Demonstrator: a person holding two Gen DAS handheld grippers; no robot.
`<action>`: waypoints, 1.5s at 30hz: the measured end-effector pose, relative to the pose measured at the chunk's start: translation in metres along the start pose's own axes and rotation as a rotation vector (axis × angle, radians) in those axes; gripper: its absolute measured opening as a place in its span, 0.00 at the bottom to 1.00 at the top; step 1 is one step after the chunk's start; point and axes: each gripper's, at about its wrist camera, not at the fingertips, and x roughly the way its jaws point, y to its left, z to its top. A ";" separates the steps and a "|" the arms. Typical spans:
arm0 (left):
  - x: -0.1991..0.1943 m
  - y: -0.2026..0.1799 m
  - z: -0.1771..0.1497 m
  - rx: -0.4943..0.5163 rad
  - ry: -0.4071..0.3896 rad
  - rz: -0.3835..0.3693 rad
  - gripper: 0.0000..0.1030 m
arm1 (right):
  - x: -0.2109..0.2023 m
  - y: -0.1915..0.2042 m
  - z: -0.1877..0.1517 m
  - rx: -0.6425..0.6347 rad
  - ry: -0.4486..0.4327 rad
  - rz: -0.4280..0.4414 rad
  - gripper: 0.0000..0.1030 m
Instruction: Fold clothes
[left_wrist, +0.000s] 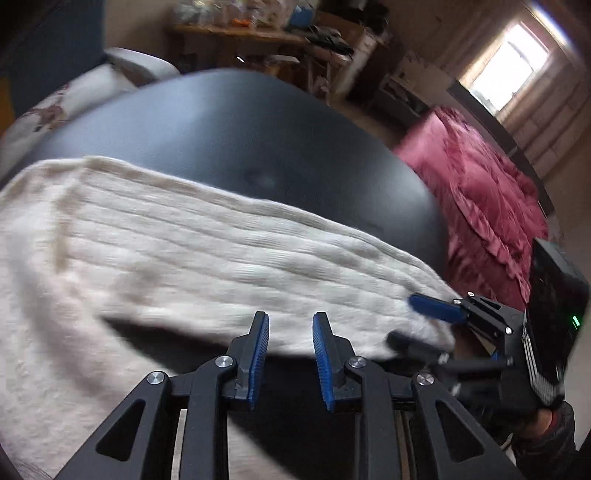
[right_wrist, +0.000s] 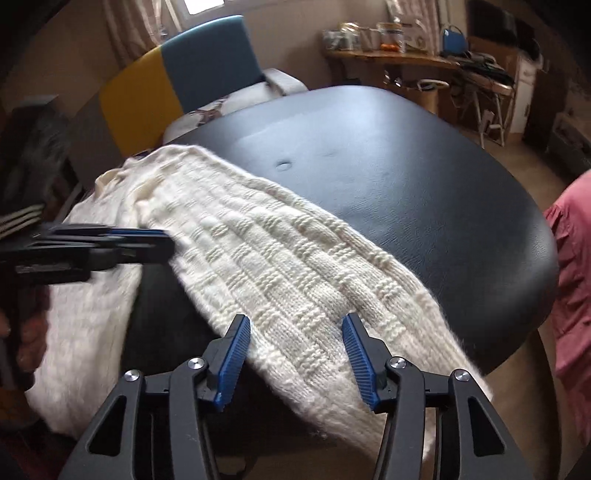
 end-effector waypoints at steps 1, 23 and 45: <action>-0.012 0.020 0.004 -0.039 -0.028 0.013 0.23 | 0.007 -0.002 0.004 -0.001 0.006 -0.009 0.52; 0.035 0.161 0.088 -0.070 -0.003 0.261 0.22 | 0.093 -0.052 0.107 -0.053 0.072 -0.237 0.72; 0.054 0.183 0.115 -0.074 -0.041 0.299 0.24 | 0.146 -0.001 0.152 -0.066 0.032 -0.210 0.72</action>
